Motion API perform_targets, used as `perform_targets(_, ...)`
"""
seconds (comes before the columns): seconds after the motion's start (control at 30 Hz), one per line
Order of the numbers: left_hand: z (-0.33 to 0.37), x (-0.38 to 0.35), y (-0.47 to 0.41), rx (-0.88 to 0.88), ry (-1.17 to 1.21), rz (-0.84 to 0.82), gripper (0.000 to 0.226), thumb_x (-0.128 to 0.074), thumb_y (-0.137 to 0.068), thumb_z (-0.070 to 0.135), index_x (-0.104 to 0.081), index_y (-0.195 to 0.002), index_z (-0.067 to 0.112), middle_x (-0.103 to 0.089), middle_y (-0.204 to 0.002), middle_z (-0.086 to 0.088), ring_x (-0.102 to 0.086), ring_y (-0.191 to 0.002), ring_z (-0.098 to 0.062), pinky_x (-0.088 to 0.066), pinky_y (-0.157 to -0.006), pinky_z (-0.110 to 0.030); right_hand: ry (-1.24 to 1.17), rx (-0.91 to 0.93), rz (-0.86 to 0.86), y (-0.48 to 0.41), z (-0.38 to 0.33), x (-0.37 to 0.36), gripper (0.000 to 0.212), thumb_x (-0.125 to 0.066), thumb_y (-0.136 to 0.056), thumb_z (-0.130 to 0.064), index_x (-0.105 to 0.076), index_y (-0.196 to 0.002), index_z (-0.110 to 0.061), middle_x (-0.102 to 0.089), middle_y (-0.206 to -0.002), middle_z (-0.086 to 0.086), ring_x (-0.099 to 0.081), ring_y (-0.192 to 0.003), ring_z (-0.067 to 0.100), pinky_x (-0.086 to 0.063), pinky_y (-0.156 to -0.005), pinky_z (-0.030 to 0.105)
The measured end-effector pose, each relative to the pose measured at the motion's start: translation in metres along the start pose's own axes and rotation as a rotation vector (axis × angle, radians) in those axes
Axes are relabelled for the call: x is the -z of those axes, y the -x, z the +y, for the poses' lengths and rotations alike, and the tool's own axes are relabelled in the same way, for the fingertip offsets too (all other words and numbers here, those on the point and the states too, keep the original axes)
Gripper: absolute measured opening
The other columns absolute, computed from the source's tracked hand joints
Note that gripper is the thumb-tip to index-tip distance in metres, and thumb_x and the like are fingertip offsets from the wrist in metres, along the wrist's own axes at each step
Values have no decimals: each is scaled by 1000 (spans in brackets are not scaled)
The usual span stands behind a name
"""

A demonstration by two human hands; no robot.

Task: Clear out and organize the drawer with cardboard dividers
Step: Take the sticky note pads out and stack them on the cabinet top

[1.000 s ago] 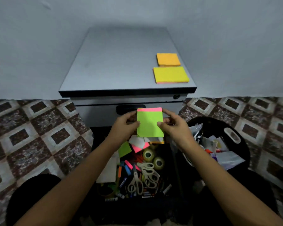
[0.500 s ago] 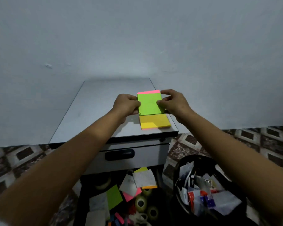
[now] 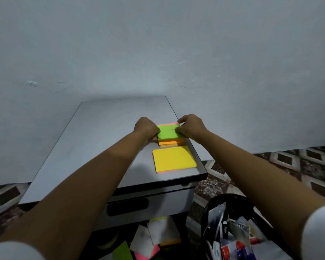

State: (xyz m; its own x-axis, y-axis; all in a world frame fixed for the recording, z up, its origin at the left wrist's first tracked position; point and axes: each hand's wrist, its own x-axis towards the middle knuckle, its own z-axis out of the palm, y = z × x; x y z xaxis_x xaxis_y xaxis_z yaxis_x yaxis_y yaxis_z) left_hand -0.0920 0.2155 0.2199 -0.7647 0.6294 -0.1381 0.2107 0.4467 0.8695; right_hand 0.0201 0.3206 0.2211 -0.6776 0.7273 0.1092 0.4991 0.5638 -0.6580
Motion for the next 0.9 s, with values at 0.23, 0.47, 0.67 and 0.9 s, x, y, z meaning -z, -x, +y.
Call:
perform_targets(0.23,-4,6,-15,-193,-380,-86,23,-67,-84,13,-67,-101,-3,-67,-99,-22,-62,-80,-29,-54,-86,-40,238,135,-98,-8,12,5,45,-65,-87,-28,-58,-125,-5,-57,-128,14,-53,-117,25,-40,-90,25)
perform_targets(0.47,6,17,-22,-349,-761,-417,84,-67,-82,43,-25,-147,11,-28,-153,-6,-33,-137,-22,-28,-109,-30,405,234,-469,-14,-4,19,89,-73,-77,-38,-26,-147,-12,-25,-154,6,-27,-140,21,-26,-109,28)
perform_targets(0.67,4,12,-26,-362,-834,-450,88,-70,-78,46,-29,-145,9,-35,-148,-9,-38,-131,-24,-34,-108,-34,520,230,-557,-21,-6,14,96,-73,-77,-40,-17,-149,-13,-21,-156,5,-24,-141,21,-22,-112,30)
perform_targets(0.9,1,13,-26,-389,-803,-415,86,-70,-78,45,-30,-145,10,-36,-147,-9,-39,-130,-23,-34,-106,-32,439,230,-553,-24,-3,12,96,-76,-75,-35,-19,-149,-14,-27,-153,4,-31,-138,21,-26,-110,30)
